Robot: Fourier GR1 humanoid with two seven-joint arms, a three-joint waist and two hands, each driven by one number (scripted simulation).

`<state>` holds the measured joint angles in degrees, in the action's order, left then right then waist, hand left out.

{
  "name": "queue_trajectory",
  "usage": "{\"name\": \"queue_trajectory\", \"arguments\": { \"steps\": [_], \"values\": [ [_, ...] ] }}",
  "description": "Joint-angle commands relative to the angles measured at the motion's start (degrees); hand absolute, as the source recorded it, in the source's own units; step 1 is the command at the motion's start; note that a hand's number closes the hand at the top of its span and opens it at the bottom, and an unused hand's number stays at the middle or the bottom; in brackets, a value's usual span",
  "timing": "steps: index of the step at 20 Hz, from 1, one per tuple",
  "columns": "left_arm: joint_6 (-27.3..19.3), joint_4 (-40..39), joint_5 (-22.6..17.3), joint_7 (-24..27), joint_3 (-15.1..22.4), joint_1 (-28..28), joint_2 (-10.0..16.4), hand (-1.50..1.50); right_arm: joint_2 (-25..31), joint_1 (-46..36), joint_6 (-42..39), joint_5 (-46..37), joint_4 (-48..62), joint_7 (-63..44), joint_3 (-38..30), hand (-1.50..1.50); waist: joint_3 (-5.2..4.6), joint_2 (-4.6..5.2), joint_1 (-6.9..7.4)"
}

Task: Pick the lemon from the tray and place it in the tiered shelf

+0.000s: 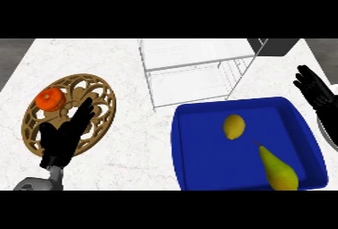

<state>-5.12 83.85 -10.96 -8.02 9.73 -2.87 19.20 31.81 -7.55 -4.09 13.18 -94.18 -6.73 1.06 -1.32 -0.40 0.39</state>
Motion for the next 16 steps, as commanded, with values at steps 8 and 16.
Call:
{"name": "queue_trajectory", "arguments": {
  "steps": [8, 16],
  "values": [
    [-4.74, -3.83, -4.35, -3.52, -6.88, 6.77, -0.99, 0.00, -0.61, 19.43, 32.49, -20.03, 5.07, -13.68, -15.12, 1.50, 0.64, 0.46, -8.48],
    [-1.15, -7.70, -5.82, -3.52, -7.50, 2.85, -0.91, 0.00, -21.62, 37.04, 47.84, -30.70, -19.64, -11.58, -1.75, -1.50, 1.08, 0.30, -2.95]
  ]
}}
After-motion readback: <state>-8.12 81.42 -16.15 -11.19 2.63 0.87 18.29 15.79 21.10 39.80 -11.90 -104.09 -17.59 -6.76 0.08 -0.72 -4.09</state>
